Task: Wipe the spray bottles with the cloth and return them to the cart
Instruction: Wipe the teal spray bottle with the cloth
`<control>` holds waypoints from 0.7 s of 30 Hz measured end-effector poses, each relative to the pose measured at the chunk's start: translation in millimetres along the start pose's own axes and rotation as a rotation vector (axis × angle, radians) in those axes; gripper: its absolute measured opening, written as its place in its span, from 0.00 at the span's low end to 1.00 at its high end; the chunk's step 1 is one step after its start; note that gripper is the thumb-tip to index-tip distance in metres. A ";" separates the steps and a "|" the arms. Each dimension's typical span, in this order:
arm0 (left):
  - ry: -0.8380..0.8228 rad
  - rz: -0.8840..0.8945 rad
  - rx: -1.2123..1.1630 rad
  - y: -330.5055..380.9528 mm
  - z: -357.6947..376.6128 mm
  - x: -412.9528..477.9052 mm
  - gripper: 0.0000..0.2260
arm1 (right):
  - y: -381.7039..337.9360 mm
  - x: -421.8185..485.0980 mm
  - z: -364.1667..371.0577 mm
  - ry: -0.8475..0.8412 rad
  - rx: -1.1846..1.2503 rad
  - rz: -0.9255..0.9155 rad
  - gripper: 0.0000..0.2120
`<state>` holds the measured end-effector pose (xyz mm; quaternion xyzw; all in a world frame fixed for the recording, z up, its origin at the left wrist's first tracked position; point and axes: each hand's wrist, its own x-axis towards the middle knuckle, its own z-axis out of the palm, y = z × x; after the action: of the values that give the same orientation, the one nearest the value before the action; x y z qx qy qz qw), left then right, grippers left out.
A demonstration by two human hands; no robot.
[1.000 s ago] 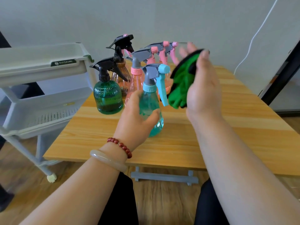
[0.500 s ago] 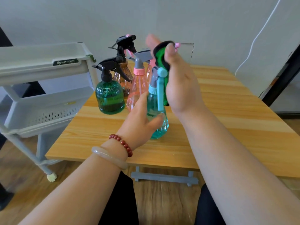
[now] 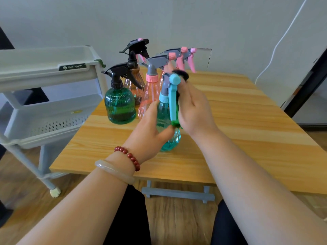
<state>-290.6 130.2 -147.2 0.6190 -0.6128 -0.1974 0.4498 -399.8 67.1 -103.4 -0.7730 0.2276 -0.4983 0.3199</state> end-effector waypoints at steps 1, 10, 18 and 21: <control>0.000 0.011 0.008 -0.7 -1.0 -1.0 0.25 | 4.9 -3.4 -4.0 -0.014 -0.101 -0.005 0.18; 0.189 0.013 0.069 -4.6 3.9 -4.7 0.29 | 60.3 -25.9 -11.4 -0.317 -0.731 0.360 0.25; 0.368 -0.048 0.135 -16.3 -3.4 -6.4 0.34 | 52.7 -22.6 -4.2 -0.492 -0.930 0.507 0.30; 0.389 -0.035 0.134 -17.3 -3.2 -6.1 0.33 | 56.1 -28.7 -2.6 -0.451 -0.955 0.418 0.29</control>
<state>-279.1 134.2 -161.2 0.6846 -0.5151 -0.0407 0.5141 -415.5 46.9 -161.0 -0.8578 0.5018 -0.0888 0.0675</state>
